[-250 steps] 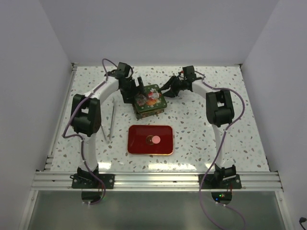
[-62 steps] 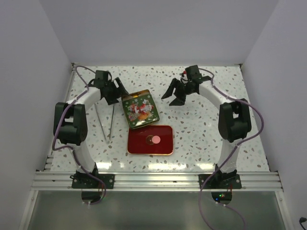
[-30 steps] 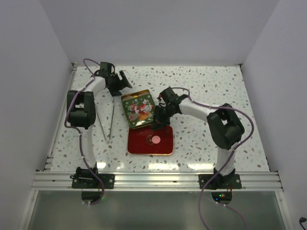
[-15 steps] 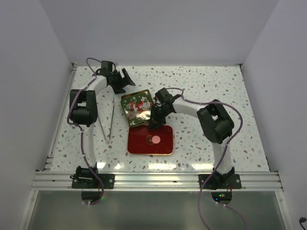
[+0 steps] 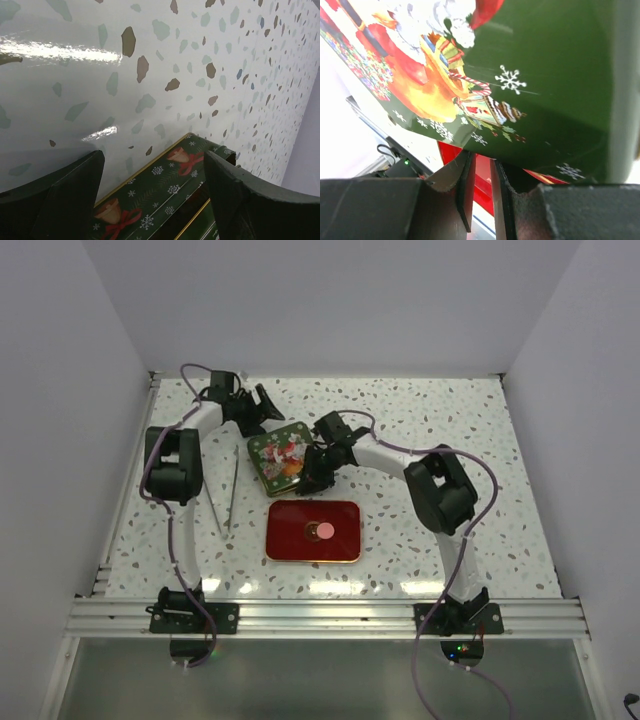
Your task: Pack the cookies
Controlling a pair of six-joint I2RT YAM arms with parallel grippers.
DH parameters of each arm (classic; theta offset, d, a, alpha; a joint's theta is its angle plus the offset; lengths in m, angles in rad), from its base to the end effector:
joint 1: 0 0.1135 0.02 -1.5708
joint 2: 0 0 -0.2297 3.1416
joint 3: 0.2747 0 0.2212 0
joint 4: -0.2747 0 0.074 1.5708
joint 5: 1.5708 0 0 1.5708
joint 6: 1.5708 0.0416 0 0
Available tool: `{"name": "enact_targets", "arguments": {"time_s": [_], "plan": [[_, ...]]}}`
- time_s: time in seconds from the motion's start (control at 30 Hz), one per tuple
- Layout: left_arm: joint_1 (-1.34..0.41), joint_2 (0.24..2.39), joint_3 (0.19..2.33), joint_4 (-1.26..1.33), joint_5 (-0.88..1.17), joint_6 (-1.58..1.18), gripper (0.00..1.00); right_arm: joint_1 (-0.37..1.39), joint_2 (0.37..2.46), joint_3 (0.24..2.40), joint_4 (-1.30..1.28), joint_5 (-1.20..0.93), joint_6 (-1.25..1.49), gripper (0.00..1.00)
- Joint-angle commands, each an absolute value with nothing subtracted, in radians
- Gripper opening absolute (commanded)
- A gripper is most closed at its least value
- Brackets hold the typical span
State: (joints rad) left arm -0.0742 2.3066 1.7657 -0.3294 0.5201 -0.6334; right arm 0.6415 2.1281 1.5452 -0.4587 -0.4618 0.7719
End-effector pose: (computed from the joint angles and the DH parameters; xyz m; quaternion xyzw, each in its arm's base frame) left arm 0.4558 -0.0546 0.1414 -0.1657 0.8968 -0.3415 0.2274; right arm 0.3161 0.2592 0.1453 0.0015 0.9415 0.3333 0.0502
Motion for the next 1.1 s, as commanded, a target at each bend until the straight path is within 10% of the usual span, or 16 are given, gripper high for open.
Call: {"name": "enact_targets", "arguments": {"time_s": [0.0, 1.07], "plan": [[-0.074, 2.298, 1.707, -0.342, 0.552, -0.600, 0.86, 0.644, 2.172, 1.626, -0.453, -0.434, 0.782, 0.22], [-0.098, 1.990, 1.146, -0.164, 0.575, -0.756, 0.83, 0.586, 2.148, 1.732, -0.500, -0.400, 0.782, 0.22]]}}
